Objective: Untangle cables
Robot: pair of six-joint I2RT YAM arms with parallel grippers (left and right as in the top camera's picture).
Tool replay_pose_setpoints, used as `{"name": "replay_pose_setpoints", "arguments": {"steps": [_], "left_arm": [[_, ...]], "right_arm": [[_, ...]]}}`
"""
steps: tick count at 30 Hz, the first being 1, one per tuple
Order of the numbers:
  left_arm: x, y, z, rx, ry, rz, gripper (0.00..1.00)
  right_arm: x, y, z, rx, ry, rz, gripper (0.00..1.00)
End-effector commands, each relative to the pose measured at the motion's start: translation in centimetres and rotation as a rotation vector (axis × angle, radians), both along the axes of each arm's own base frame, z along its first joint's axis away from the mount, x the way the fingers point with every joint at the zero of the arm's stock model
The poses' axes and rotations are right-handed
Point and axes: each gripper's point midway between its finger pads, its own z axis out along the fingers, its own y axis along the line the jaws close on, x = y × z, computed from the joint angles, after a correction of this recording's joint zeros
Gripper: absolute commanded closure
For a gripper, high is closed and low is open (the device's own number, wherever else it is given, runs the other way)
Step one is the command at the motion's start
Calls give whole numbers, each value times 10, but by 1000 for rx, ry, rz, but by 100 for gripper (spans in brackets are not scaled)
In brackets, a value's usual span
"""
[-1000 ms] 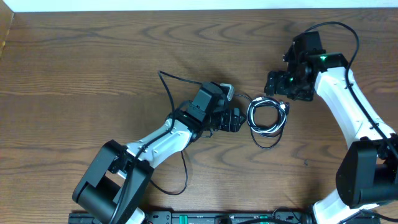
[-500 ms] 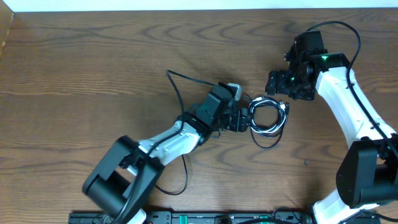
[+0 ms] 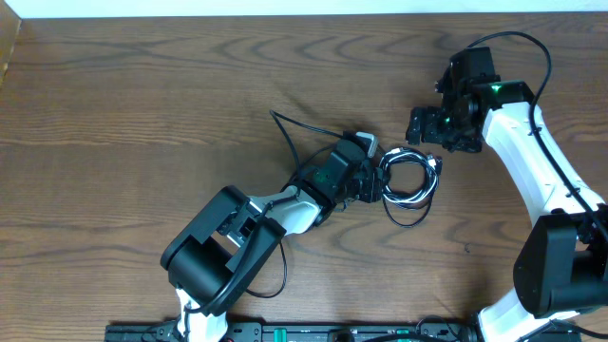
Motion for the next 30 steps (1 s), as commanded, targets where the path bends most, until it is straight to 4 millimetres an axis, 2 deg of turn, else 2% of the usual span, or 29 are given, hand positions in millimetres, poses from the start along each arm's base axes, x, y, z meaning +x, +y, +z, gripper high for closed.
{"name": "replay_pose_setpoints", "arguments": {"steps": [1,5,12,21,30], "left_arm": [[14,7,-10,52,-30,64,45],[19,9,-12,62,-51,87,47],[16,-2,-8,111,-145,57,47],[2,-20,-4,182,-261,-54,49],[-2,-21,-5,258,-338,-120,89]], "right_arm": [[2,-3,-3,-14,-2,6,8],[4,-2,-2,-13,-10,7,7],[4,-2,-2,-13,-9,7,7],[4,-2,-2,-13,-8,7,7],[3,-3,-3,-14,-3,7,7]]}}
